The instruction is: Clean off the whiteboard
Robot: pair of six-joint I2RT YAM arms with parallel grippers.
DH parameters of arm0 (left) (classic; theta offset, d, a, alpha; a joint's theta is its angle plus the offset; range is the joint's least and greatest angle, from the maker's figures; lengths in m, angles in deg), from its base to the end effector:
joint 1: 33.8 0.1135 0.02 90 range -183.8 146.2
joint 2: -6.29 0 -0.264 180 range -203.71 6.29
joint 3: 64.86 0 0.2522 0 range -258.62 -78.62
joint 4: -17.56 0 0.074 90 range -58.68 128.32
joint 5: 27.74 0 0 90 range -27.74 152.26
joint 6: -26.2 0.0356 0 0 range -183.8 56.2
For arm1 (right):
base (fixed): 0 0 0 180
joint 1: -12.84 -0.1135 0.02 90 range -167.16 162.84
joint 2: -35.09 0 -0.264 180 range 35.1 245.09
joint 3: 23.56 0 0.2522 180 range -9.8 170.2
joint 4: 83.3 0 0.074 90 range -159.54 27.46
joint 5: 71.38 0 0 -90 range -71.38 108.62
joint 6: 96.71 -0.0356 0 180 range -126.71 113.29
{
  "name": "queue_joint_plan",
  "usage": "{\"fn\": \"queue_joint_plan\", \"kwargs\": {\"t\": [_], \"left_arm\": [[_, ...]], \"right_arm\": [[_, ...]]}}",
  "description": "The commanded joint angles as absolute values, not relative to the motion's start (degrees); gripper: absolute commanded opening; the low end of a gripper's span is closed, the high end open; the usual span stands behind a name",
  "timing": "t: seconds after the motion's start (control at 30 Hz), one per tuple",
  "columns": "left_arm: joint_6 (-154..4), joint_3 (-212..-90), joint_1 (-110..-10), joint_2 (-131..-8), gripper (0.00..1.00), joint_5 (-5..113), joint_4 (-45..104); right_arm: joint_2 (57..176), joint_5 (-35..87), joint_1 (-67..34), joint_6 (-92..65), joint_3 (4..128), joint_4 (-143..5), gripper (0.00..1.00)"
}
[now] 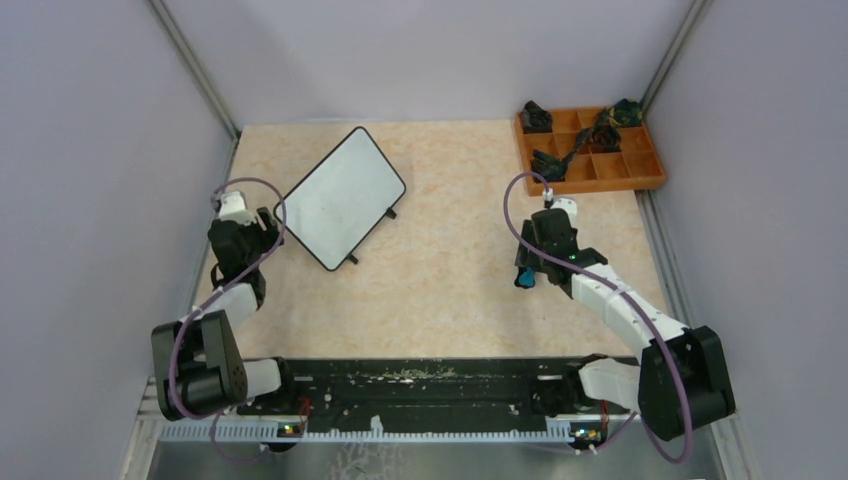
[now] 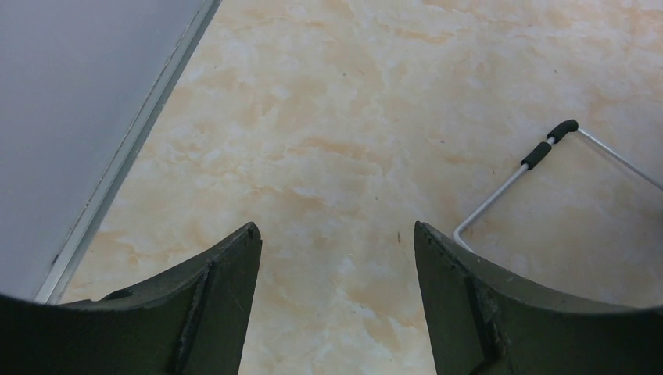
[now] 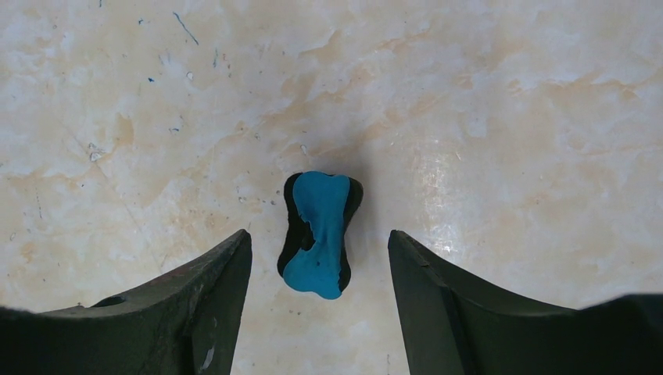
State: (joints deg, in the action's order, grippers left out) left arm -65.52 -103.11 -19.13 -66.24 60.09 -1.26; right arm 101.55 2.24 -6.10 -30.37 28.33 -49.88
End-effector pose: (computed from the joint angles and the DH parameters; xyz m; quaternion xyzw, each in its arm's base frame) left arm 0.2468 0.0632 0.1941 -0.1021 0.7892 0.0533 0.6033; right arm 0.2218 0.0655 0.2117 0.0891 0.9211 0.0050 0.3789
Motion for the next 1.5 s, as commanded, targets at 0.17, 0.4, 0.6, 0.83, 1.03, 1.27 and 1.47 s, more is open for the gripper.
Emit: {"fn": "queue_joint_plan", "kwargs": {"t": [0.17, 0.4, 0.6, 0.83, 1.03, 1.27, 1.47], "left_arm": [[-65.92, -100.92, -24.48, -67.63, 0.76, 65.06, -8.19], [-65.65, -100.95, -25.63, -68.17, 0.76, 65.51, -8.32], [-65.38, -101.28, -25.63, -67.92, 0.77, 65.99, -7.18], [-64.91, -101.24, -25.63, -67.72, 0.77, 68.16, -6.95], [-64.86, -101.58, -25.63, -67.66, 0.78, 68.5, -6.51], [-65.21, -101.89, -25.54, -67.48, 0.78, 68.76, -5.6], [-65.34, -102.07, -25.59, -67.3, 0.78, 68.98, -5.09]], "right_arm": [[102.15, 1.41, -5.69, -30.61, 28.6, -52.15, 0.64], [101.94, 1.98, -5.71, -30.0, 28.53, -52.8, 0.65], [101.53, 2.69, -5.7, -29.82, 28.09, -53.48, 0.64], [102.18, 2.78, -5.71, -29.56, 28.1, -53.47, 0.64], [102.18, 2.73, -5.7, -29.65, 27.7, -53.84, 0.64], [102.73, 3.91, -5.71, -29.49, 27.23, -54.61, 0.64], [102.86, 4.78, -5.7, -29.79, 27.09, -55.24, 0.63]]}}
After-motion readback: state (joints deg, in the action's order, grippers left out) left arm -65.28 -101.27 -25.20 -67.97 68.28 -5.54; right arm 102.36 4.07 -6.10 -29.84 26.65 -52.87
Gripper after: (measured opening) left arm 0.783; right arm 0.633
